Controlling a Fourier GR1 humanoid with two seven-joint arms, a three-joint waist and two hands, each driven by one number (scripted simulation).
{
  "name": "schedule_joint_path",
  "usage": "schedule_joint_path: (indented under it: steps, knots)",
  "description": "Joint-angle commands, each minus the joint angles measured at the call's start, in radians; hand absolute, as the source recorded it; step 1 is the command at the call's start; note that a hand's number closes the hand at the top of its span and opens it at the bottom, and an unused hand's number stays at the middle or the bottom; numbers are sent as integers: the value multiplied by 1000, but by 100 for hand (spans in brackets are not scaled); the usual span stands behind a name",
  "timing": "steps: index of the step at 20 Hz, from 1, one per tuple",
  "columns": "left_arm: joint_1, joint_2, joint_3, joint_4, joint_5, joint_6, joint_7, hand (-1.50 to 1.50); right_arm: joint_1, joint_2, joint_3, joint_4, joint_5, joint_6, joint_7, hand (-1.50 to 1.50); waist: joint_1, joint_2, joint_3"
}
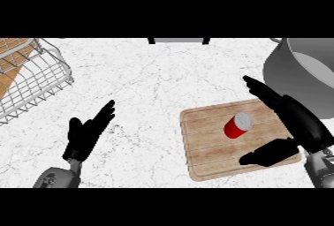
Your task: Pick the can from the cutting board and place it in the pot
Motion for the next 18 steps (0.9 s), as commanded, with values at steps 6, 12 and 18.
schedule_joint_path:
  steps: [6,12,18]
  knots:
    - [4,-21,21,-1,-32,-9,8,0,41,-10,43,239,119,164,-162,-150,-9,-2,1]
    - [-8,-27,80,44,-54,-64,-26,0,-73,35,-64,367,198,197,-225,-150,-8,-2,1]
    - [-2,-56,83,0,-64,-50,21,0,-47,29,-143,516,187,241,-435,-150,-8,-2,1]
